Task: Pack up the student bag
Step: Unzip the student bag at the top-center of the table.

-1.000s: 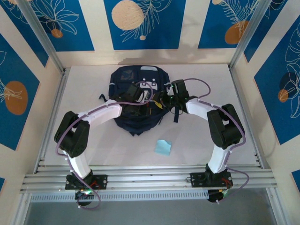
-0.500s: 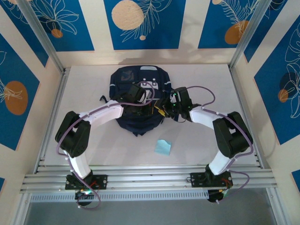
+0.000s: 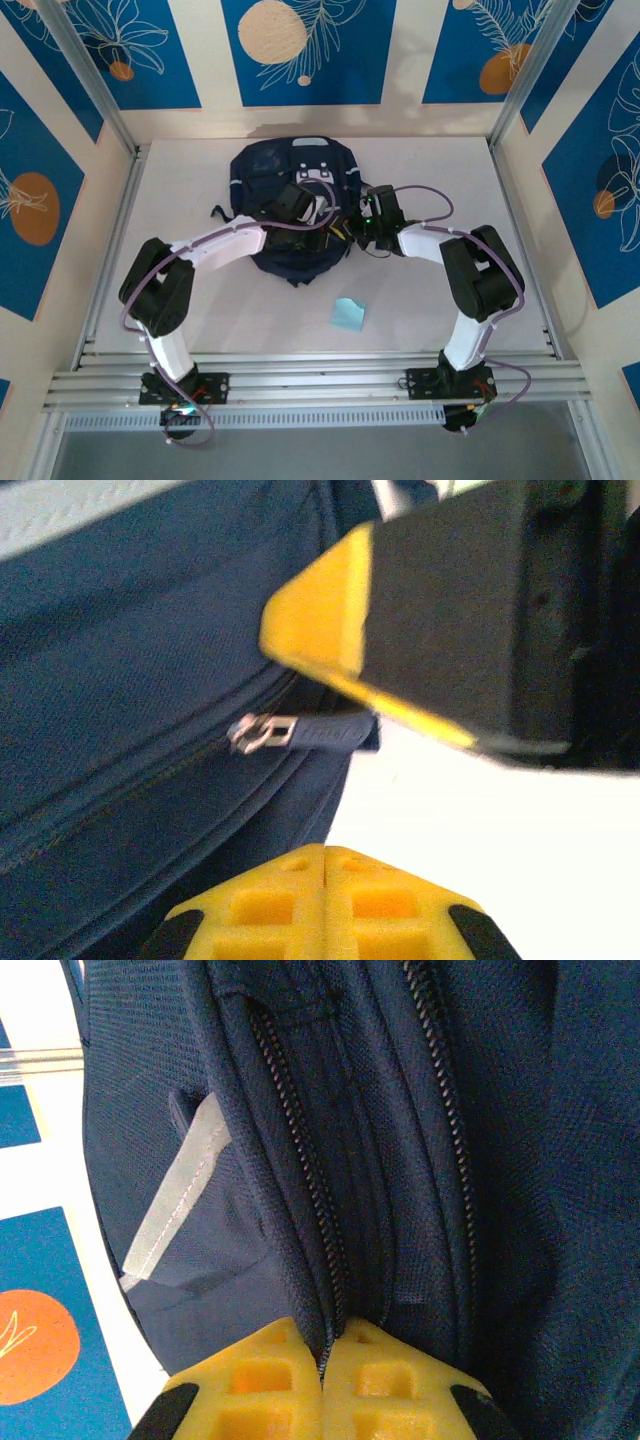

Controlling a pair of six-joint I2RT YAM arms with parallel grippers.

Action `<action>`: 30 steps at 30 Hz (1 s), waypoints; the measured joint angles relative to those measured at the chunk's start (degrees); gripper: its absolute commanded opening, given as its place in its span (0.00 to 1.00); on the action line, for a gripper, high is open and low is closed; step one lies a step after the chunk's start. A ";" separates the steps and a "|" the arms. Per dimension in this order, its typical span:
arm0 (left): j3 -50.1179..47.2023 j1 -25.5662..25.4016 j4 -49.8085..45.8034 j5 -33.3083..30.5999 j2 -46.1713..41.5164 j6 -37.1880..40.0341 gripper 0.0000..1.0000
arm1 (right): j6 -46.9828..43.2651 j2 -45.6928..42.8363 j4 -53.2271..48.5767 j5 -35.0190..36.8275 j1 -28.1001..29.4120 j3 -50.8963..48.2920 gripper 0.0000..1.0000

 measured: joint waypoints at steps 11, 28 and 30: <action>-4.17 3.34 -5.77 -3.06 -3.04 1.68 0.25 | -2.75 -0.66 -0.87 0.07 -0.72 0.28 0.00; -9.77 -0.11 5.01 -12.72 -10.49 -12.26 0.56 | -2.08 -2.82 -1.79 -1.95 4.37 0.92 0.42; -11.13 0.74 4.68 -15.10 -13.66 -12.20 0.56 | -1.51 -2.80 -1.68 -2.80 5.60 0.94 0.41</action>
